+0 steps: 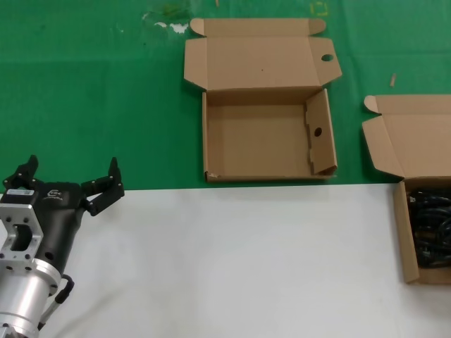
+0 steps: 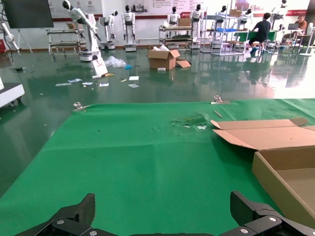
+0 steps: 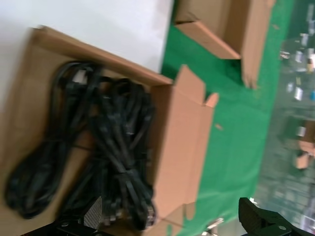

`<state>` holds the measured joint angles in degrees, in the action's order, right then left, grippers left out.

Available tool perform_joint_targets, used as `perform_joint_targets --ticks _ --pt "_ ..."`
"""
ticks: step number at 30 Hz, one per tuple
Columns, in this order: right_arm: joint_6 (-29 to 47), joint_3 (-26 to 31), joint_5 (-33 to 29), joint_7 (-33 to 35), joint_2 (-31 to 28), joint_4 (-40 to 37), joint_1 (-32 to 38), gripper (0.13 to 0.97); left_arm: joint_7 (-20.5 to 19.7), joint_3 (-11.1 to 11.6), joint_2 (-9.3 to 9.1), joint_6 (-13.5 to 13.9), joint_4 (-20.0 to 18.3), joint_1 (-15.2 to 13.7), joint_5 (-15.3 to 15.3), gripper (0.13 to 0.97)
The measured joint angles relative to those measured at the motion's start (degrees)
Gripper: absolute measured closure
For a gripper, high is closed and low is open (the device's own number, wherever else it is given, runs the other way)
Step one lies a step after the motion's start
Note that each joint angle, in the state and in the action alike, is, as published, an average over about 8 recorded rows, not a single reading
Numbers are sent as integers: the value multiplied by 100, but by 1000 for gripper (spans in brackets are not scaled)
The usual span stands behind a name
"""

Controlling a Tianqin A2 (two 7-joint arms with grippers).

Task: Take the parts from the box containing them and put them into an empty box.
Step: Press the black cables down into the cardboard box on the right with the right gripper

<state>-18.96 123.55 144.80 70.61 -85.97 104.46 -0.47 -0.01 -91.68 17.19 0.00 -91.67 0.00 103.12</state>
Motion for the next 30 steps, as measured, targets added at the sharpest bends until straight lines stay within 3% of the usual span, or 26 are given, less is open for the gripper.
perform_joint_targets --ticks 8,19,30 --pt "146 364 558 596 144 -63 270 129 -2 0 0 0 0 0 0 132" --pt "492 1737 809 1235 989 -872 1892 132 -3 0 0 0 0 0 -2 132" --pt "639 2771 813 1213 1238 -1333 2988 176 -2 0 0 0 0 0 -2 132"
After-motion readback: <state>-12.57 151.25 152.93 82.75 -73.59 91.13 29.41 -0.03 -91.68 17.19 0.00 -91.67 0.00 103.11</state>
